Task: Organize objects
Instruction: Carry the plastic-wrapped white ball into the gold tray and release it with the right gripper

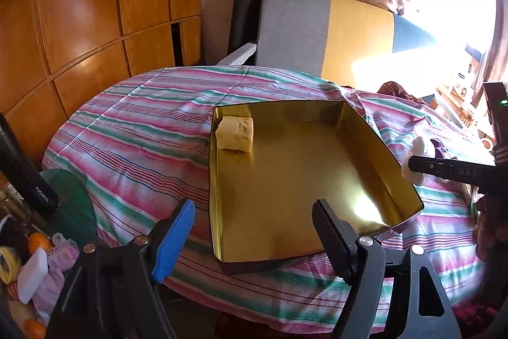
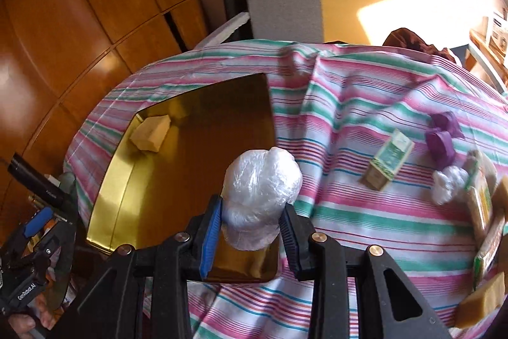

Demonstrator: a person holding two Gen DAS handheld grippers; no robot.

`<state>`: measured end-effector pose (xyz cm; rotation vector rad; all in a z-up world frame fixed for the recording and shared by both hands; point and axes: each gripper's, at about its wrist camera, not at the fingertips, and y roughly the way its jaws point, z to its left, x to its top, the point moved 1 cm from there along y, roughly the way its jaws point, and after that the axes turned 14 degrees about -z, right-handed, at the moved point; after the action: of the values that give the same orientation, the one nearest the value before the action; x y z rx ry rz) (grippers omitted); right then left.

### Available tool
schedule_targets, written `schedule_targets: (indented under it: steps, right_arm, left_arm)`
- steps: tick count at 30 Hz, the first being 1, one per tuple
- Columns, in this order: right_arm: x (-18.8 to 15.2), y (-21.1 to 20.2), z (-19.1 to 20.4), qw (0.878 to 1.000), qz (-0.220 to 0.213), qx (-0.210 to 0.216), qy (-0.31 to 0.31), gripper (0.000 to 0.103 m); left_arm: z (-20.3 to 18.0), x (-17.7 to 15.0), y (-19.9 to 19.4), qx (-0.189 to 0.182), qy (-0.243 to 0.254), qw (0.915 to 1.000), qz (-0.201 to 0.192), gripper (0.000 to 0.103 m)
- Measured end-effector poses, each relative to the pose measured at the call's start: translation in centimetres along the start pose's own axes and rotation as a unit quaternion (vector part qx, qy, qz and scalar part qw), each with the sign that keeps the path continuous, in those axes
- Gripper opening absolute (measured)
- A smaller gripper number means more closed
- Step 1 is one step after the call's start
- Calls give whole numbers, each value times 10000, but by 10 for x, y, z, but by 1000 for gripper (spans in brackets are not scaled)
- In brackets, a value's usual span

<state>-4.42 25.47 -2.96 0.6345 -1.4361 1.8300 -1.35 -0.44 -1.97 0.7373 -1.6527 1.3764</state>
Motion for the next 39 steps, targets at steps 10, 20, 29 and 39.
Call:
schedule_targets:
  steps: [10, 20, 29, 39]
  right_arm:
    - [-13, 44, 77, 9950, 554, 596, -576, 35]
    - [-23, 78, 117, 9885, 961, 866, -777, 35]
    - [-17, 113, 145, 9859, 1165, 881, -823, 35]
    - [3, 150, 166, 9863, 1203, 892, -685, 44]
  left_arm:
    - [28, -10, 7, 247, -257, 9993, 137, 77]
    - [44, -9, 6, 374, -425, 9983, 101, 77]
    - [53, -12, 11, 456, -517, 9975, 164, 77]
    - [63, -19, 17, 559, -584, 9963, 296, 77]
